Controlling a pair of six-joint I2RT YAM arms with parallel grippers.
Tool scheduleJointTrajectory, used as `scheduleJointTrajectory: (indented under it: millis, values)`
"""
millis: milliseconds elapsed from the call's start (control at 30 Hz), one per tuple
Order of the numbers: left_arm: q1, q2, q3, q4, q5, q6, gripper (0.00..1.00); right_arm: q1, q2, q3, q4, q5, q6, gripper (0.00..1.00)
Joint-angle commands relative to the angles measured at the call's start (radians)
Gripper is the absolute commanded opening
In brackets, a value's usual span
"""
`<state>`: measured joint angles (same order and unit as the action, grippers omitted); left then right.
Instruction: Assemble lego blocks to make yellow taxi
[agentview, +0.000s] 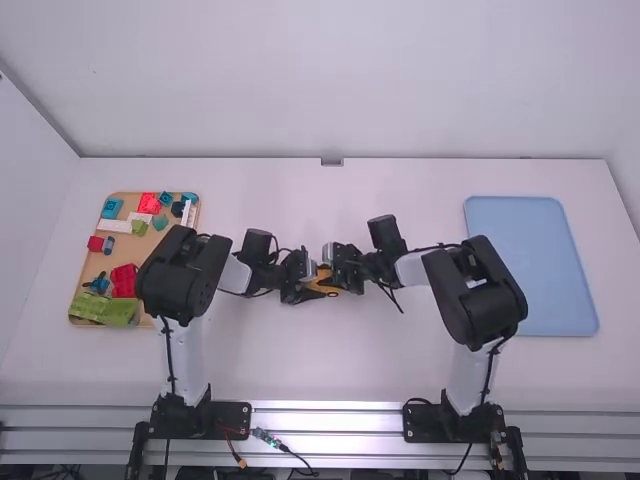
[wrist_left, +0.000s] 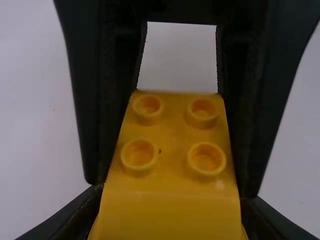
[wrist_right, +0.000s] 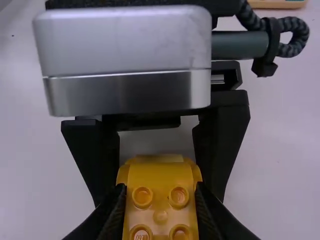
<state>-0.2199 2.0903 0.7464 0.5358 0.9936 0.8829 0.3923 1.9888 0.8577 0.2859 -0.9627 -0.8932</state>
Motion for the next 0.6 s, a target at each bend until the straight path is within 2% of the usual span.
scheduleJointTrajectory:
  millis: [0,400,567]
  values:
    - [-0.021,0.025,-0.020,-0.023,-0.097,0.004,0.48,0.002,0.024,0.012,-0.020,0.019,-0.002,0.00]
    - [-0.029,0.025,-0.014,-0.020,-0.098,0.004,0.47,0.023,0.093,0.031,-0.014,0.027,-0.005,0.00]
    - [-0.029,0.025,-0.014,-0.020,-0.098,0.004,0.47,0.063,0.096,0.034,-0.004,0.145,0.035,0.00]
